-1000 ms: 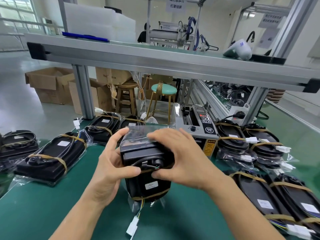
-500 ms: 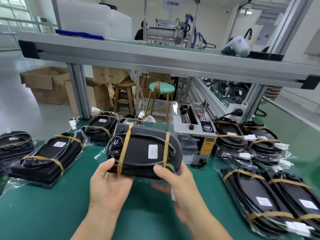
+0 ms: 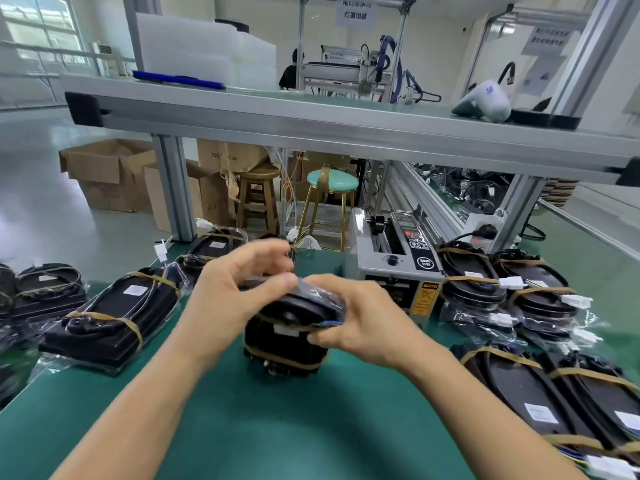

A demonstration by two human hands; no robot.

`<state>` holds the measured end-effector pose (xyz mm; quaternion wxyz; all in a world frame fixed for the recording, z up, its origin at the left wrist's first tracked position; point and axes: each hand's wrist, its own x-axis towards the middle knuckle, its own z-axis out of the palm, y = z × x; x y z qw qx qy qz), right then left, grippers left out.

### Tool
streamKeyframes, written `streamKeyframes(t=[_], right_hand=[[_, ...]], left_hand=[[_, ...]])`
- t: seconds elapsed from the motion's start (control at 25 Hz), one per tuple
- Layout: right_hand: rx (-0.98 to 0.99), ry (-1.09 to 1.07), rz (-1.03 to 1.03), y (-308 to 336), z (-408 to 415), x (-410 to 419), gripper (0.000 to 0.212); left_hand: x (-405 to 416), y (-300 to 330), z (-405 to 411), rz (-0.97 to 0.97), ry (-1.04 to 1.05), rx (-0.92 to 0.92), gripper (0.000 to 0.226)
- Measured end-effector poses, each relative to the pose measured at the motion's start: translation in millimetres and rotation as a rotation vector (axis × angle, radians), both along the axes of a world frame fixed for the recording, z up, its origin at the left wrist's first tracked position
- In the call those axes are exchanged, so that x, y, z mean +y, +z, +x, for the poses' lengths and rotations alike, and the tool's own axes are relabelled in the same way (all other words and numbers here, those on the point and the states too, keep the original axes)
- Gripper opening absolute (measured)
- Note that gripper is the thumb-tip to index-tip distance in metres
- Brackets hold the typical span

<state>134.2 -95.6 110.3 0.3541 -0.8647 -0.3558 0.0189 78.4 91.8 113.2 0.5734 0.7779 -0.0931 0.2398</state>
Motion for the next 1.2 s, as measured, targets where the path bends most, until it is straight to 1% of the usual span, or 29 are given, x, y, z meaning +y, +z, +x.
streamKeyframes(t=[0.04, 0.08, 0.16, 0.24, 0.32, 0.36, 0.4, 0.44, 0.48, 0.52, 0.56, 0.6, 0.64, 0.68, 0.72, 0.76, 0.8, 0.88, 0.92, 0.96, 1.04, 1.08, 1.16, 1.2], right_hand=[[0.019, 0.027, -0.009, -3.4, -0.2, 1.9, 0.066], [0.061, 0.06, 0.016, -6.9, -0.1, 3.0, 0.063], [0.173, 0.127, 0.118, -12.1, -1.2, 4.9, 0.056], [0.306, 0.138, 0.316, -18.0, -5.5, 8.2, 0.044], [0.412, 0.069, 0.508, -22.5, -9.1, 12.8, 0.027], [0.485, 0.03, 0.572, -24.0, -10.1, 15.5, 0.021], [0.572, -0.005, 0.621, -24.6, -9.5, 17.9, 0.02], [0.649, -0.042, 0.647, -23.7, -7.5, 20.2, 0.021], [0.695, -0.086, 0.645, -22.1, -4.8, 21.7, 0.021], [0.722, -0.128, 0.631, -20.3, -2.2, 23.6, 0.021], [0.747, -0.156, 0.627, -19.1, -0.2, 25.0, 0.02], [0.774, -0.178, 0.637, -18.3, 1.5, 26.9, 0.017], [0.802, -0.209, 0.658, -18.2, 3.5, 28.3, 0.013], [0.833, -0.242, 0.676, -17.3, 5.8, 28.8, 0.011], [0.868, -0.269, 0.681, -16.5, 8.1, 28.6, 0.011], [0.912, -0.288, 0.683, -16.0, 10.6, 28.4, 0.012], [0.969, -0.298, 0.699, -16.0, 12.7, 28.1, 0.013], [1.12, -0.316, 0.759, -22.7, 13.6, 26.2, 0.014], [1.145, -0.333, 0.764, -30.9, 12.1, 23.4, 0.014], [1.091, -0.371, 0.72, -42.3, 10.2, 17.3, 0.014], [0.852, -0.539, 0.593, -65.9, 5.3, 1.1, 0.015], [0.729, -0.649, 0.6, -73.7, 4.5, -9.2, 0.017], [0.531, -0.831, 0.736, -79.7, 9.3, -27.5, 0.023], [0.473, -0.895, 0.808, -78.1, 13.6, -34.2, 0.024]], left_hand=[[-0.8, -4.1, 3.9, -0.086, -0.004, 0.006, 0.015], [-2.0, -9.3, 6.4, -0.141, 0.04, -0.001, 0.003], [-4.5, -21.2, 10.8, -0.23, 0.169, -0.017, 0.013], [-7.3, -24.0, 16.8, -0.331, 0.258, -0.006, 0.016], [-9.6, -22.8, 22.6, -0.423, 0.31, 0.027, 0.018], [-9.7, -20.9, 22.0, -0.476, 0.325, 0.032, 0.026], [-9.2, -21.6, 19.9, -0.491, 0.349, -0.005, 0.035], [-8.7, -22.8, 15.1, -0.417, 0.403, -0.084, 0.038], [-7.9, -24.5, 10.1, -0.249, 0.462, -0.191, 0.034], [-6.6, -27.2, 4.2, -0.044, 0.464, -0.293, 0.023], [-6.0, -30.6, -1.1, 0.134, 0.38, -0.349, 0.015], [-5.0, -33.4, -5.2, 0.282, 0.255, -0.336, 0.025], [-1.7, -35.8, -8.5, 0.395, 0.128, -0.283, 0.043], [3.1, -37.1, -10.0, 0.465, 0.038, -0.205, 0.057], [8.5, -37.1, -11.4, 0.474, -0.028, -0.115, 0.065], [13.1, -37.2, -12.6, 0.435, -0.075, -0.031, 0.071], [16.1, -38.4, -12.9, 0.357, -0.099, 0.035, 0.075], [18.7, -42.3, -11.0, 0.169, -0.096, 0.093, 0.074], [18.3, -44.7, -11.0, 0.122, -0.06, 0.091, 0.071], [16.4, -47.3, -11.9, 0.115, -0.005, 0.075, 0.068], [11.7, -53.9, -17.3, 0.143, 0.126, 0.031, 0.068], [8.8, -58.1, -20.8, 0.152, 0.187, -0.001, 0.07], [0.9, -63.6, -27.4, 0.148, 0.291, -0.045, 0.072], [-3.4, -63.9, -29.5, 0.133, 0.322, -0.04, 0.074]])
